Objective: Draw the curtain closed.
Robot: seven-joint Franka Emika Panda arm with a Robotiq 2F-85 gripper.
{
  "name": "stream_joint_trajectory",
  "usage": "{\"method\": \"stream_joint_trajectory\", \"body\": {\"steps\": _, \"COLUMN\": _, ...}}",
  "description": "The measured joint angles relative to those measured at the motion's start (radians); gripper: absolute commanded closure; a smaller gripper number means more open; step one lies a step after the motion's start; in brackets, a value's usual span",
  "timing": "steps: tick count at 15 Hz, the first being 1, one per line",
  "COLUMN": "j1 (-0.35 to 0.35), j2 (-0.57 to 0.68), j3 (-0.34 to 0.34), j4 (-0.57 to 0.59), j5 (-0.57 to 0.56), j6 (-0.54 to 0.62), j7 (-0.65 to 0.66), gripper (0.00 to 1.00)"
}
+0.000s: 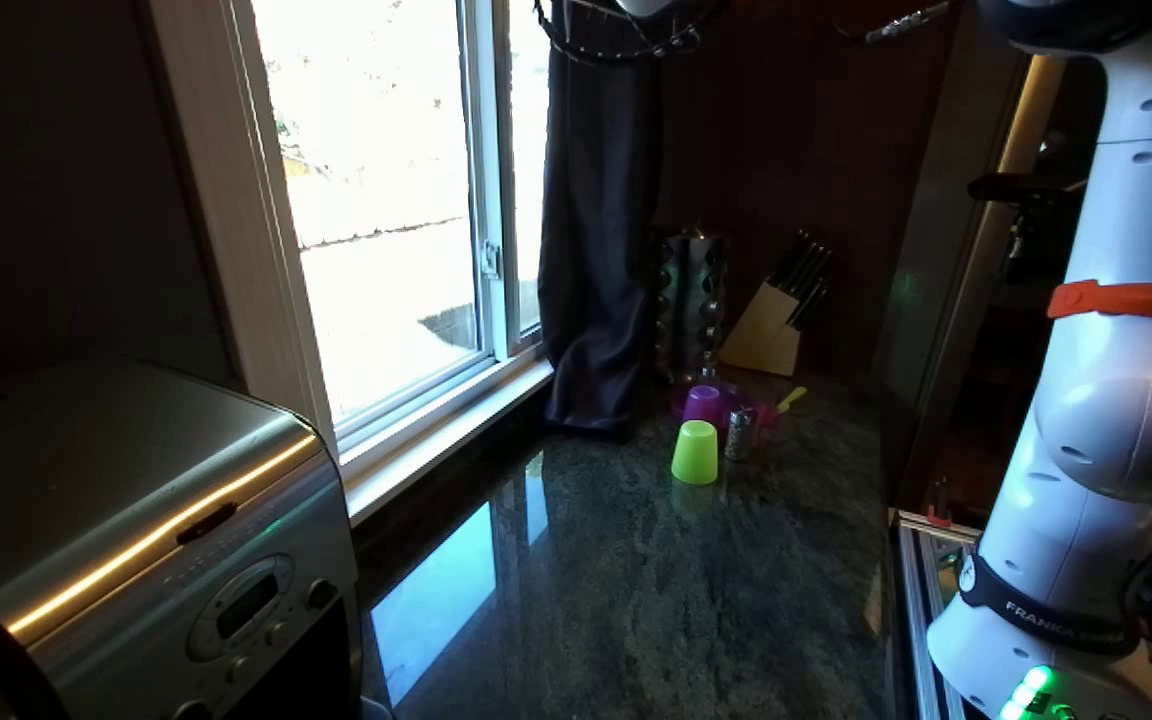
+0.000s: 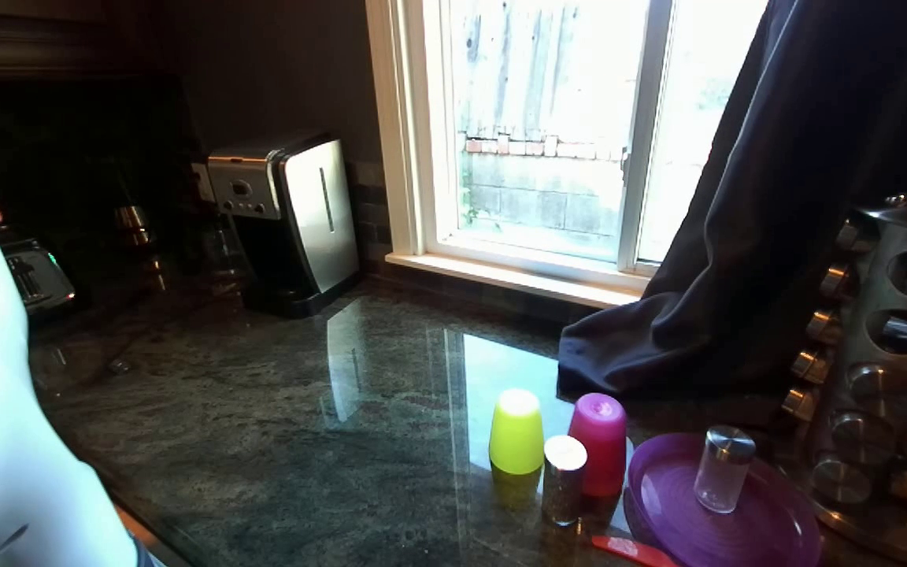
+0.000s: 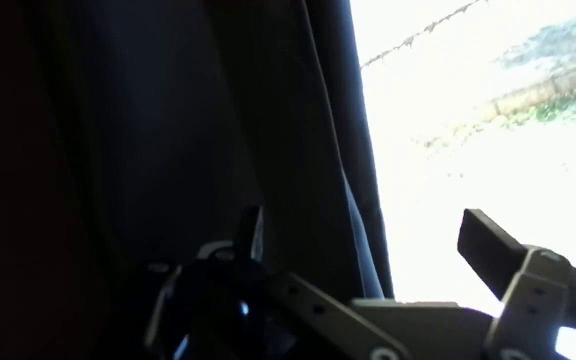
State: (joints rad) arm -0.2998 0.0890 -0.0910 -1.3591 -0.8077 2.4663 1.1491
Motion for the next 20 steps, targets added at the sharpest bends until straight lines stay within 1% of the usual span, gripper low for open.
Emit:
{"method": "stream_joint_trajectory", "body": {"steps": 3, "j1": 0.005, "j2": 0.096, "j3": -0.015, "j4": 0.123, "j5": -0.167, "j6": -0.012, "j7": 0.184, "gripper": 0.00}}
{"method": "stream_joint_trajectory", "body": {"steps": 5, "j1": 0.015, "j2": 0.152, "j3": -0.032, "j4": 0.195, "j5": -0.271, "j6": -0.047, "j7": 0.294, "gripper": 0.00}}
{"method": "stream_joint_trajectory", "body": {"steps": 6, "j1": 0.022, "j2": 0.178, "j3": -0.041, "j4": 0.229, "j5": -0.318, "j6": -0.076, "j7": 0.342, "gripper": 0.25}}
{"method": "stream_joint_trajectory", "body": {"steps": 7, "j1": 0.029, "j2": 0.202, "j3": -0.051, "j4": 0.260, "j5": -0.361, "j6": -0.110, "j7": 0.384, "gripper": 0.26}}
{"method": "stream_joint_trajectory", "body": {"steps": 9, "j1": 0.044, "j2": 0.246, "j3": -0.068, "j4": 0.313, "j5": -0.428, "j6": -0.174, "j7": 0.447, "gripper": 0.42}}
{"method": "stream_joint_trajectory", "body": {"steps": 12, "j1": 0.058, "j2": 0.302, "j3": -0.084, "j4": 0.372, "j5": -0.489, "j6": -0.236, "j7": 0.498, "gripper": 0.65}}
{"method": "stream_joint_trajectory", "body": {"steps": 13, "j1": 0.061, "j2": 0.317, "j3": -0.088, "j4": 0.389, "j5": -0.501, "j6": -0.250, "j7": 0.505, "gripper": 0.74}}
{"method": "stream_joint_trajectory", "body": {"steps": 15, "j1": 0.065, "j2": 0.339, "j3": -0.091, "j4": 0.414, "j5": -0.514, "j6": -0.271, "j7": 0.508, "gripper": 0.87}}
{"method": "stream_joint_trajectory", "body": {"steps": 16, "j1": 0.066, "j2": 0.344, "j3": -0.092, "j4": 0.421, "j5": -0.518, "j6": -0.272, "j7": 0.508, "gripper": 0.96}}
{"method": "stream_joint_trajectory", "body": {"steps": 17, "j1": 0.069, "j2": 0.345, "j3": -0.092, "j4": 0.425, "j5": -0.518, "j6": -0.272, "j7": 0.507, "gripper": 1.00}}
{"method": "stream_joint_trajectory", "body": {"steps": 20, "j1": 0.076, "j2": 0.339, "j3": -0.082, "j4": 0.430, "j5": -0.517, "j6": -0.251, "j7": 0.484, "gripper": 1.00}}
